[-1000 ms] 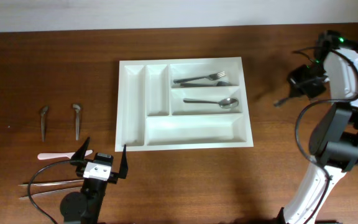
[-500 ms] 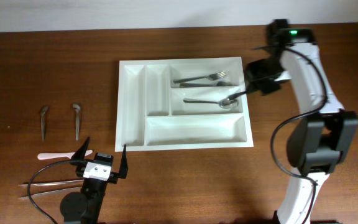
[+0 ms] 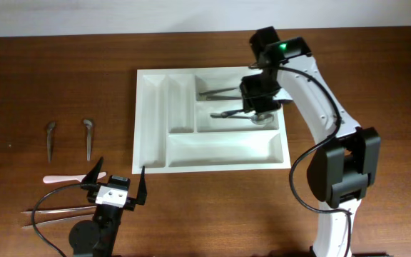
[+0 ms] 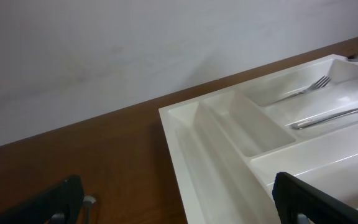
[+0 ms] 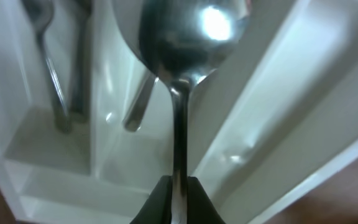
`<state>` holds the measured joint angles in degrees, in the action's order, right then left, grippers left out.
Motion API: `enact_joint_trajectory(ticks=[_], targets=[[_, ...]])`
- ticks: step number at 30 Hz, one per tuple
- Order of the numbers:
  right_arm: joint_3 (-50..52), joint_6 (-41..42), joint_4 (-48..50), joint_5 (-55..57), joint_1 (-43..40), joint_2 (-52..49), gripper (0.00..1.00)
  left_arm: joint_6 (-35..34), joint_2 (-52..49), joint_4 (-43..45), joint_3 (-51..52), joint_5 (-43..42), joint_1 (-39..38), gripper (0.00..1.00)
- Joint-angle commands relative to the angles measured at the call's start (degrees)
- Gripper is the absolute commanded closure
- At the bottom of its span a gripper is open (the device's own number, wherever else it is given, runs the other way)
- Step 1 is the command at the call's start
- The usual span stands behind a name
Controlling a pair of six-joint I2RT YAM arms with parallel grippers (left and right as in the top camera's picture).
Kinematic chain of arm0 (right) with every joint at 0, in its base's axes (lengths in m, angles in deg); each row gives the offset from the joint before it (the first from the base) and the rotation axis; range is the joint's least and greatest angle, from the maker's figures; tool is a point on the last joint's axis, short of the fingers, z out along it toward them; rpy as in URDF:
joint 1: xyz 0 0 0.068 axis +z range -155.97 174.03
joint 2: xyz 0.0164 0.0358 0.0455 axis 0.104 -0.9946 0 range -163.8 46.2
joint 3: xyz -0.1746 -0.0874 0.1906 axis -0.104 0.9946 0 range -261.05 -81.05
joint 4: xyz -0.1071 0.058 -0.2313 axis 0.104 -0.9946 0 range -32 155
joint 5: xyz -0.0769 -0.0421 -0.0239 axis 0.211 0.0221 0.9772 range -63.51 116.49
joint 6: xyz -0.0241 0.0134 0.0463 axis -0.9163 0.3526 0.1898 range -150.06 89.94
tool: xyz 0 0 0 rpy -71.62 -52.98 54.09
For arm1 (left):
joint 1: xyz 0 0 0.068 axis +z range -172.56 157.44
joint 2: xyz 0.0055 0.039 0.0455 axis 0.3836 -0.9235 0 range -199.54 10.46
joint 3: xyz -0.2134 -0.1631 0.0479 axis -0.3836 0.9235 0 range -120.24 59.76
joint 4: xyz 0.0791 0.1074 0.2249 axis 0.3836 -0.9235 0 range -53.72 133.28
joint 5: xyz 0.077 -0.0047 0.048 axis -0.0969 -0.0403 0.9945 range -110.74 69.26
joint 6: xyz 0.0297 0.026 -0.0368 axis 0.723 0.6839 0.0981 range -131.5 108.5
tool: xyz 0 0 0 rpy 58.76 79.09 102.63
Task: Pack container
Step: 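Carry the spoon into the middle-right compartment and release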
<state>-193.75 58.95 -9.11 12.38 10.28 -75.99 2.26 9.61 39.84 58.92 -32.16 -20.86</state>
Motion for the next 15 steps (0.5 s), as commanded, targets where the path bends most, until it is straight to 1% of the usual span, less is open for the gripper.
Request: enact_joint_trajectory(ticks=[1,4,6,7,9,15], targets=[[-0.76,2.21,1.84,2.32,1.79,-0.07,0.89,0.50,0.22,-0.02,0.33,-0.83,0.35,0.01],[-0.76,2.19,3.28,2.10,2.38,-0.07,0.79,0.50,0.22,-0.02,0.33,-0.83,0.35,0.01],[-0.76,2.16,3.48,2.36,2.51,-0.07,0.69,0.50,0.22,-0.02,0.33,-0.81,0.35,0.01],[-0.76,2.16,3.50,2.49,2.49,-0.07,0.62,0.50,0.22,-0.02,0.33,-0.81,0.35,0.01],[-0.76,2.08,3.48,3.48,2.40,-0.07,0.54,0.50,0.22,-0.02,0.33,-0.81,0.35,0.01],[-0.76,-4.59,3.39,8.46,0.00,-0.07,0.36,0.50,0.22,-0.02,0.33,-0.81,0.35,0.01]])
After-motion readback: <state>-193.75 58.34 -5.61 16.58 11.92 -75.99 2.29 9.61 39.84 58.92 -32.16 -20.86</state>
